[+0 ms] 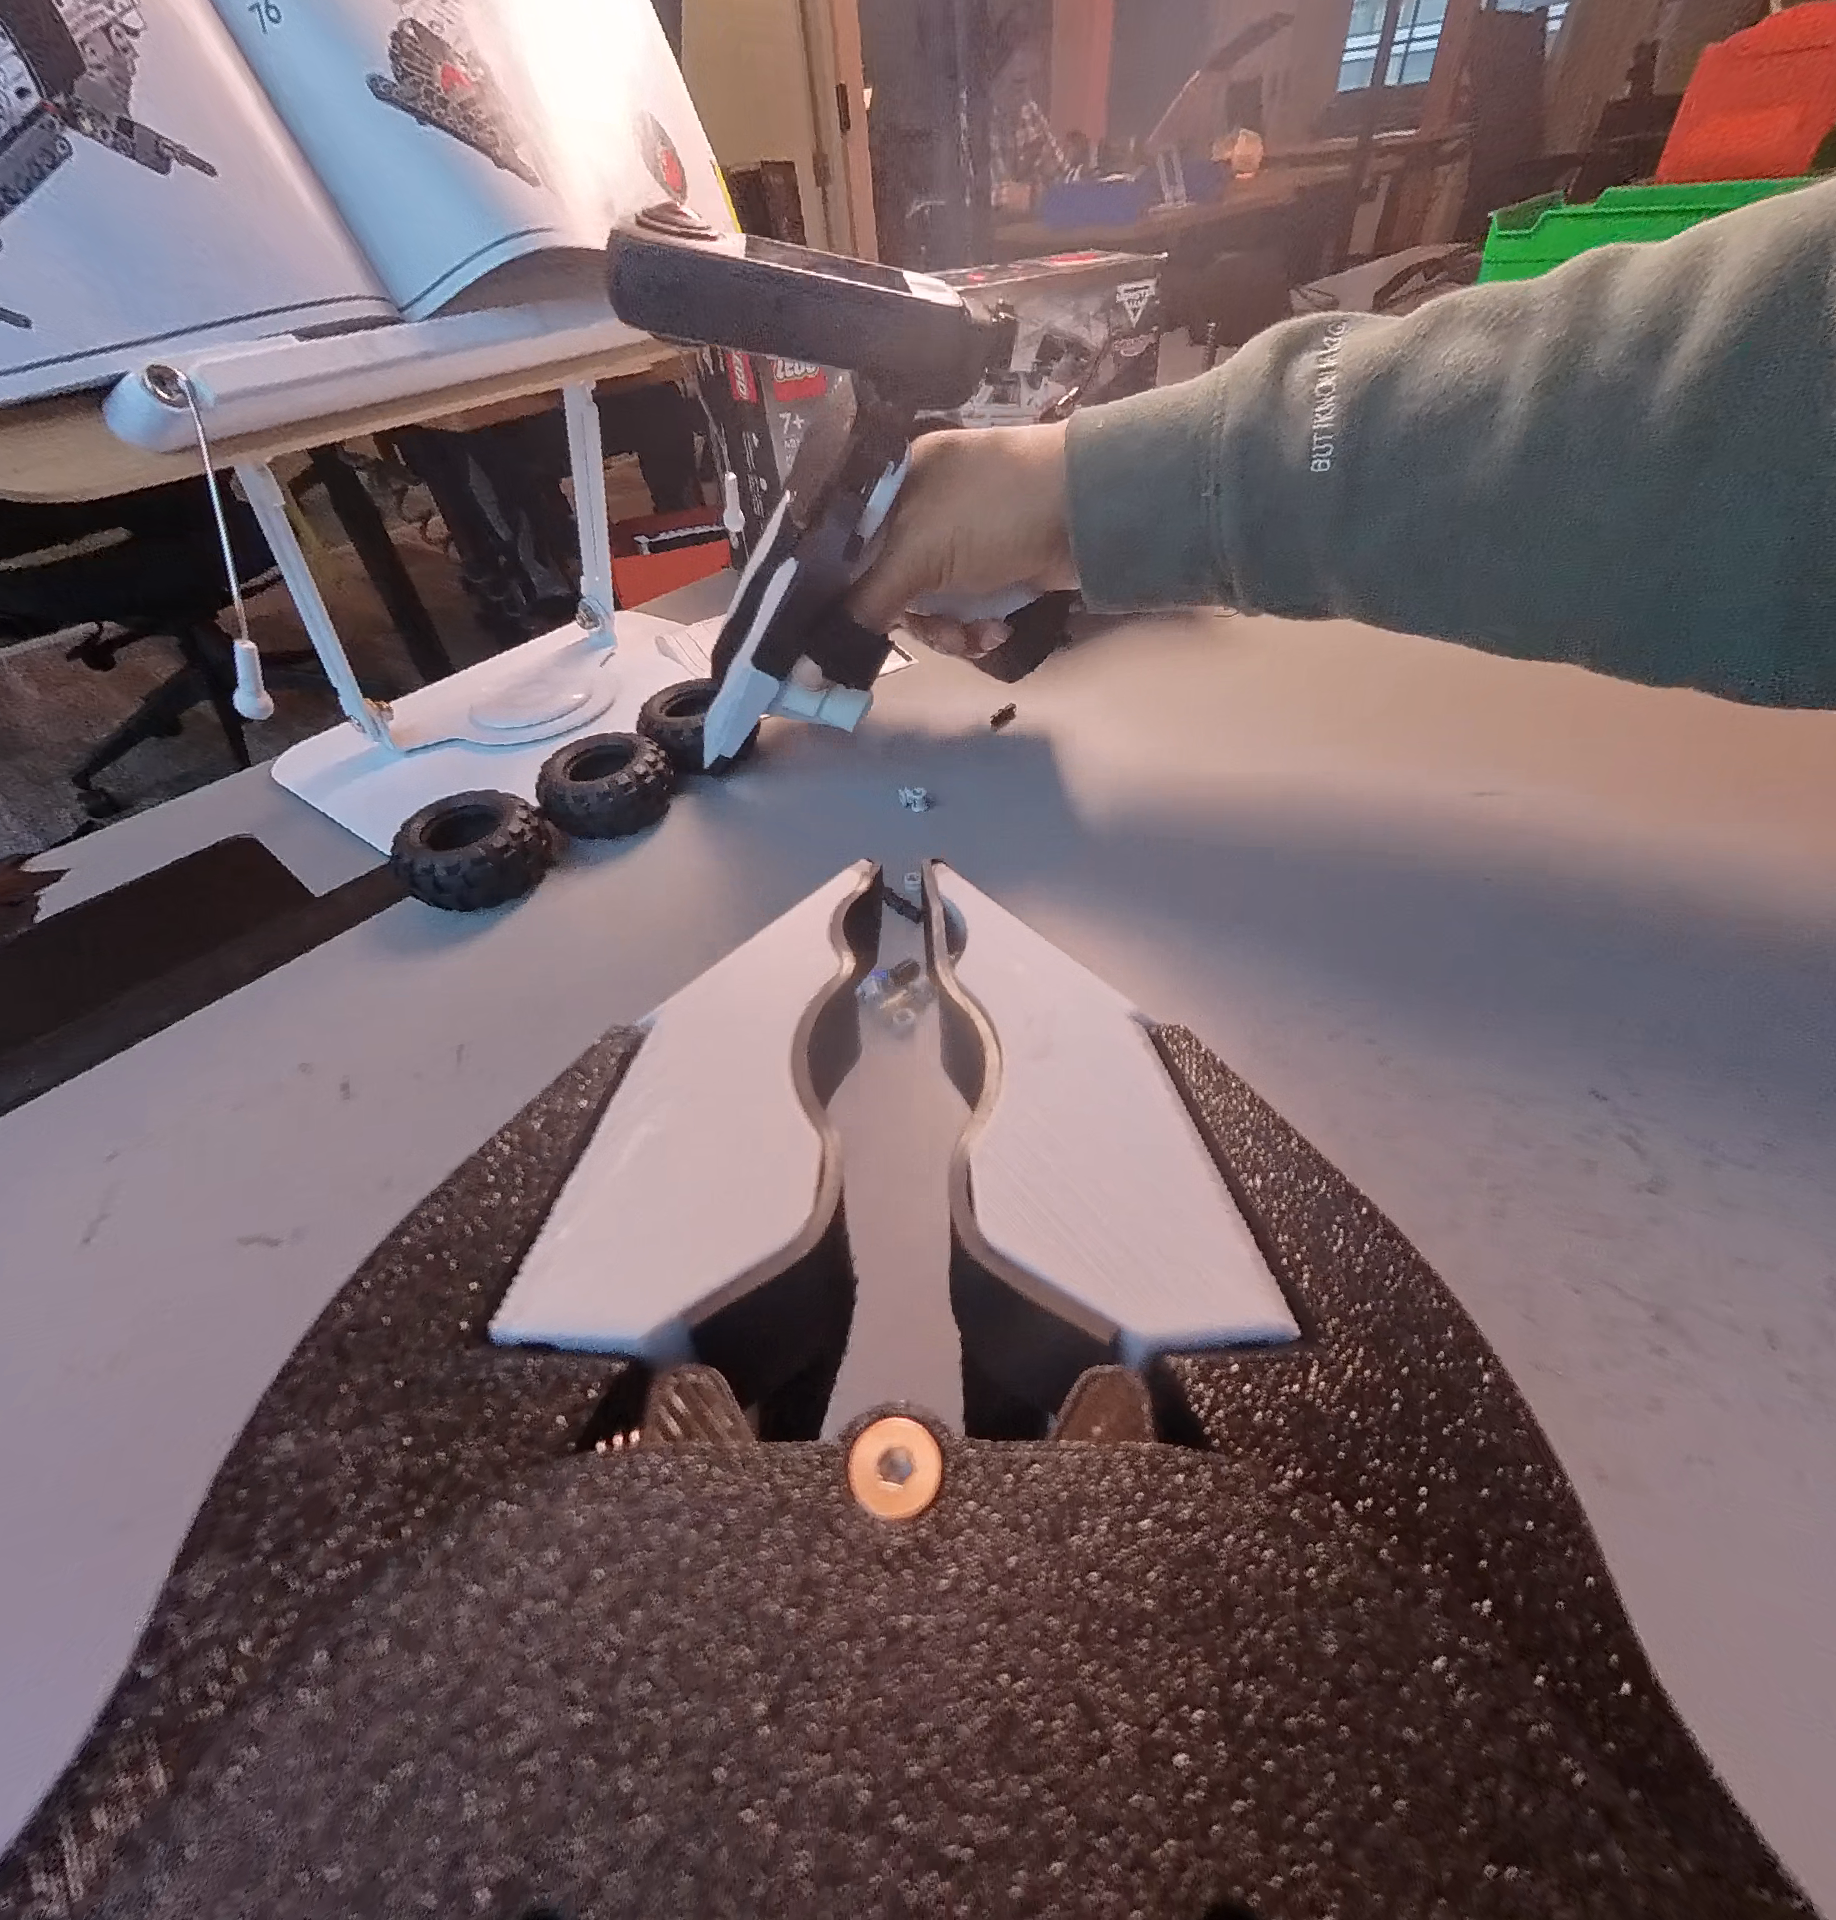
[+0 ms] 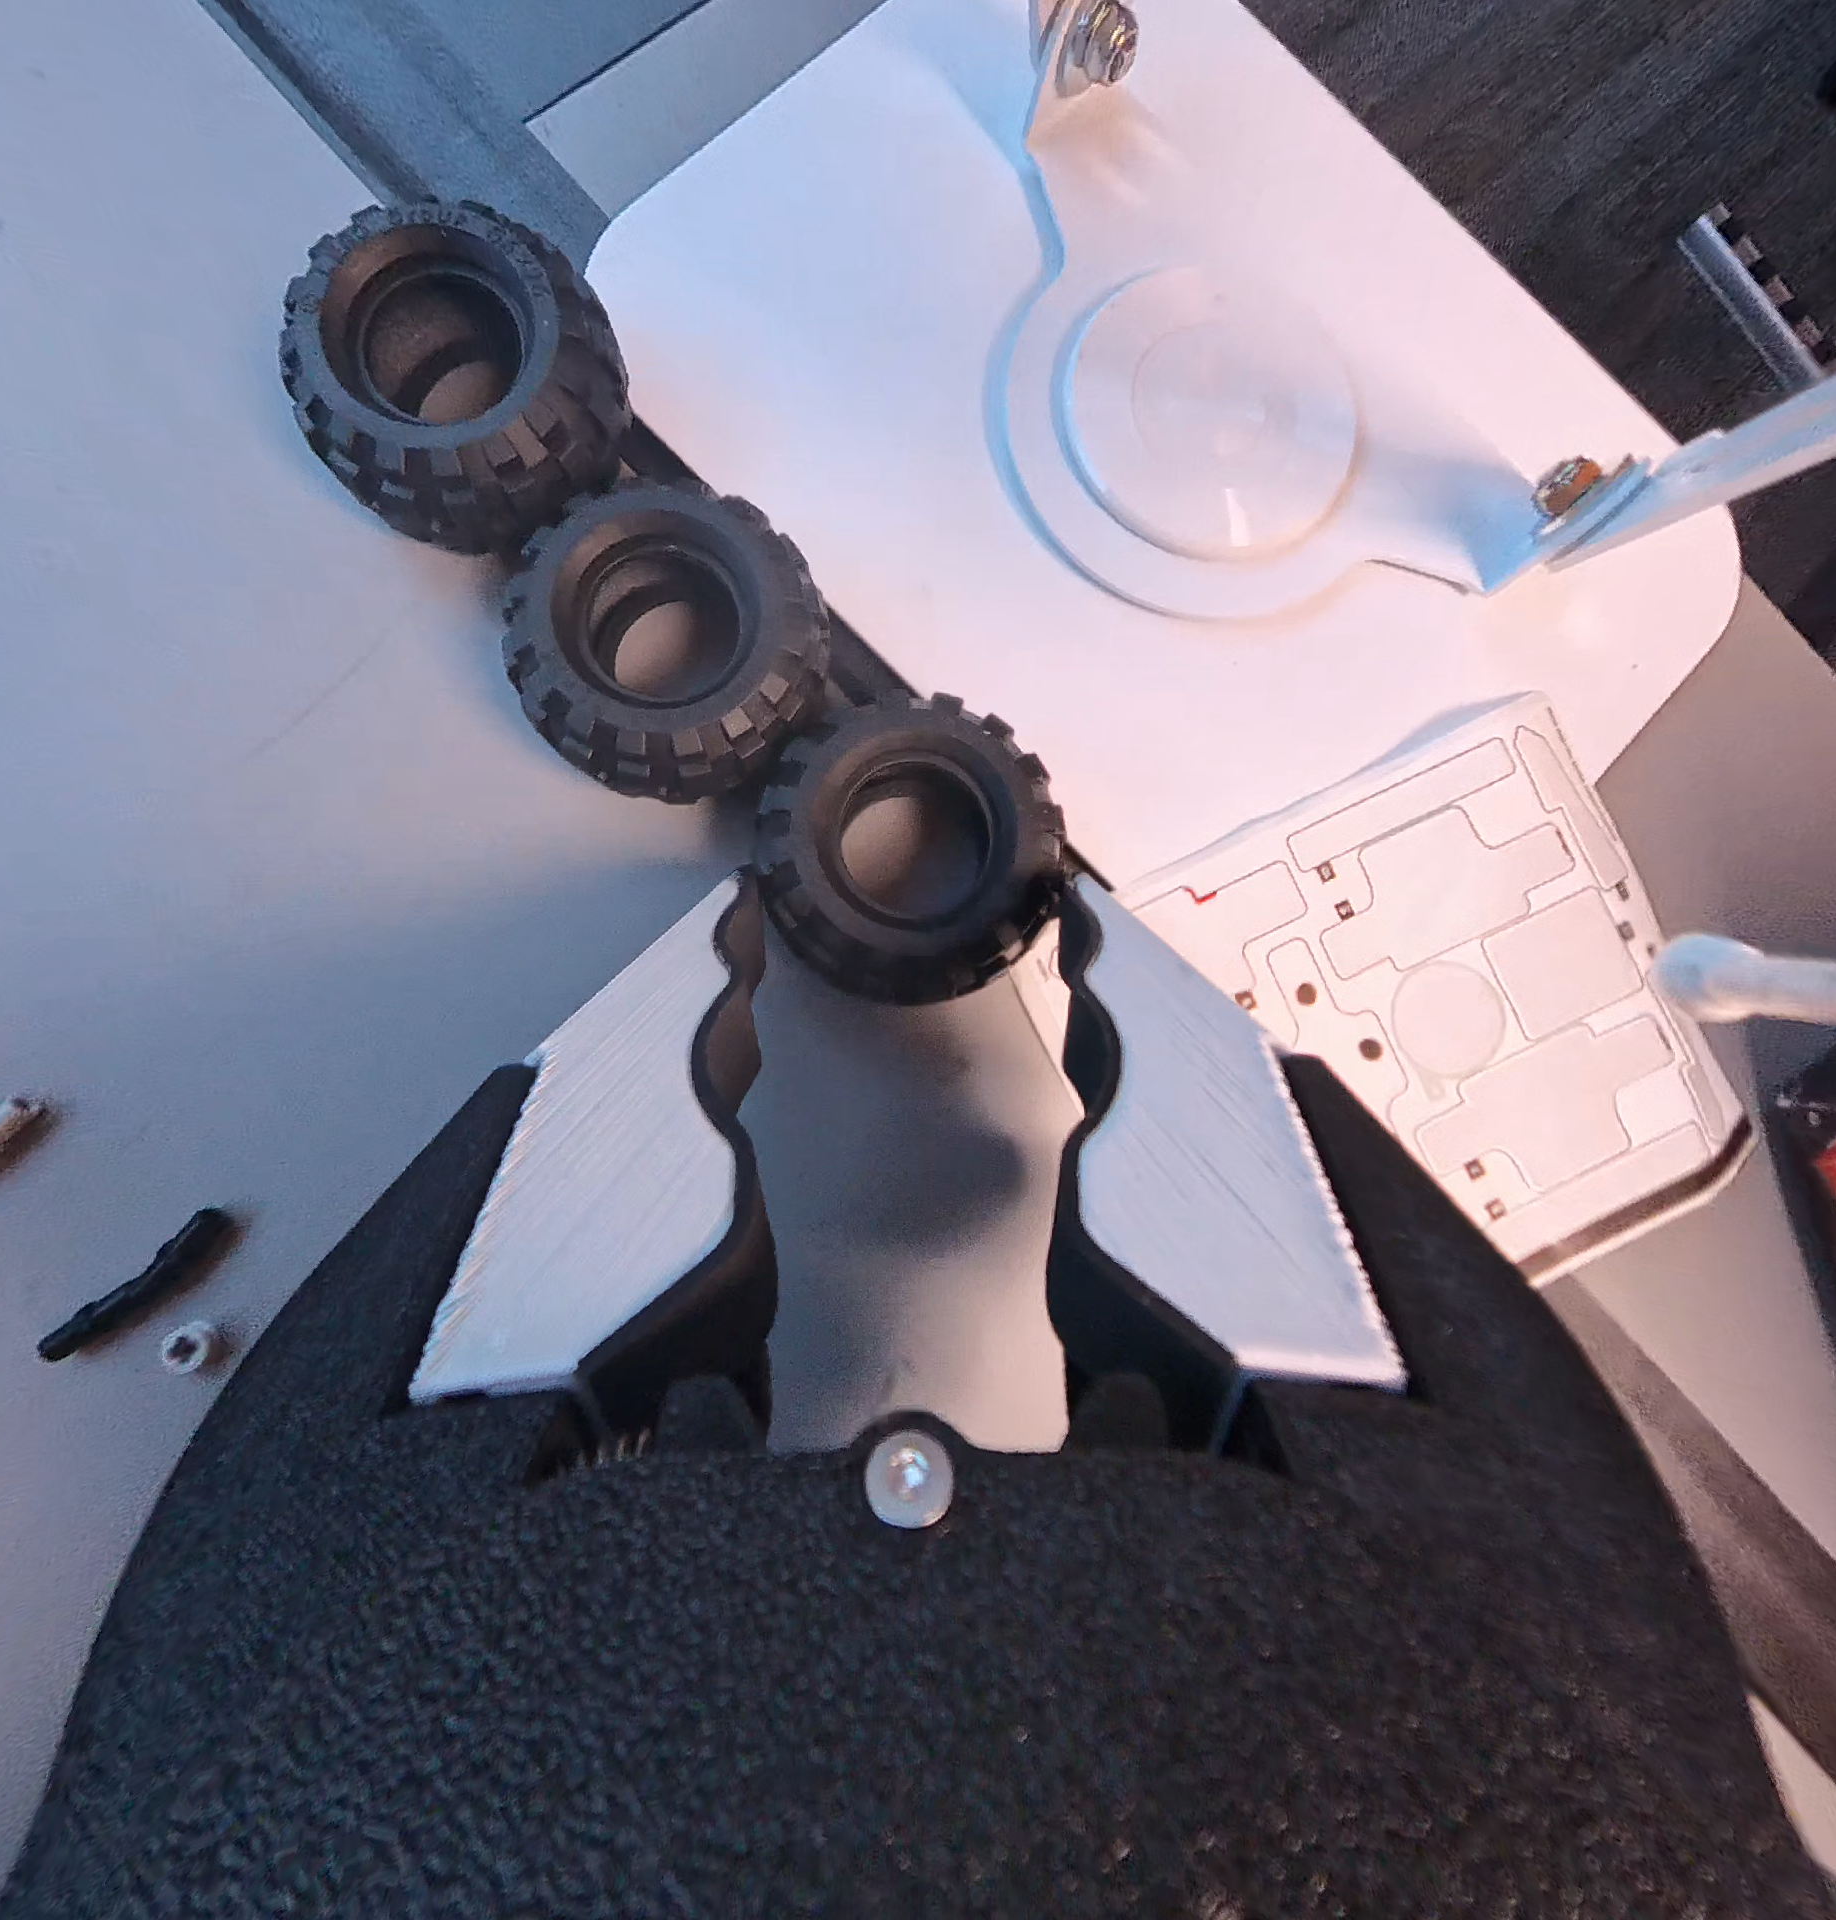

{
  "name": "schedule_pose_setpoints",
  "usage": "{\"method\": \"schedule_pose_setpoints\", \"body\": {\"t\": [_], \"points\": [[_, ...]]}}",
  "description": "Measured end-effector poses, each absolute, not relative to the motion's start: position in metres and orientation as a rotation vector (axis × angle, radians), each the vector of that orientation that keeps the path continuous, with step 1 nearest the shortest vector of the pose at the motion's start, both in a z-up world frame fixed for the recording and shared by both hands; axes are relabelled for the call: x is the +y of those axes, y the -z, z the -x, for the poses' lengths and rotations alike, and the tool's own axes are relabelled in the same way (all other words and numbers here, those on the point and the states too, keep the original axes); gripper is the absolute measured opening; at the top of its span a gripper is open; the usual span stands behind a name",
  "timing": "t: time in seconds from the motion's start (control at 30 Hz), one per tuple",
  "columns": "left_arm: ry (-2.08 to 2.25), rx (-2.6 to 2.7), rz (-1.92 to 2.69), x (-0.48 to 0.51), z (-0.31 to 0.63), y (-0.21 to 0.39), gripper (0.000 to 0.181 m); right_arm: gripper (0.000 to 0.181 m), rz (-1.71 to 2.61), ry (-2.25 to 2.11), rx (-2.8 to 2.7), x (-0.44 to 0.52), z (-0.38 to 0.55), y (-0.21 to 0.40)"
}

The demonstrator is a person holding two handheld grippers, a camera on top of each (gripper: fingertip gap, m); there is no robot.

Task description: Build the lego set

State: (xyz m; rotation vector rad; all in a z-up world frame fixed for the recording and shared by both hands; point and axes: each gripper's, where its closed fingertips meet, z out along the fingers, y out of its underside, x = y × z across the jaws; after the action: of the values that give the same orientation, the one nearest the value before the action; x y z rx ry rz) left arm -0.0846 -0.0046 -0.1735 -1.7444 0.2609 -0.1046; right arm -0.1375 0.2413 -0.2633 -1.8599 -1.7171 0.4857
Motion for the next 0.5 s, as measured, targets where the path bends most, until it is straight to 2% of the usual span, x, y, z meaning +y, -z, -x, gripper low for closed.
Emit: {"method": "schedule_pose_setpoints", "body": {"t": [0.23, 0.33, 0.43, 0.5], "points": [[0.178, 0.206, 1.772, -0.004, 0.088, 0.181, 0.011, 0.059, 1.762, -0.591, -1.696, 0.24, 0.159, 0.257], [0.203, 0.182, 1.793, -0.003, 0.09, 0.185, 0.025, 0.06, 1.752, -0.569, -1.705, 0.24, 0.158, 0.261], [0.184, 0.177, 1.805, -0.005, 0.092, 0.187, 0.041, 0.079, 1.756, -0.543, -1.714, 0.24, 0.15, 0.265], [0.19, 0.174, 1.811, -0.006, 0.092, 0.187, 0.052, 0.081, 1.713, -0.548, -1.689, 0.238, 0.143, 0.251]]}}
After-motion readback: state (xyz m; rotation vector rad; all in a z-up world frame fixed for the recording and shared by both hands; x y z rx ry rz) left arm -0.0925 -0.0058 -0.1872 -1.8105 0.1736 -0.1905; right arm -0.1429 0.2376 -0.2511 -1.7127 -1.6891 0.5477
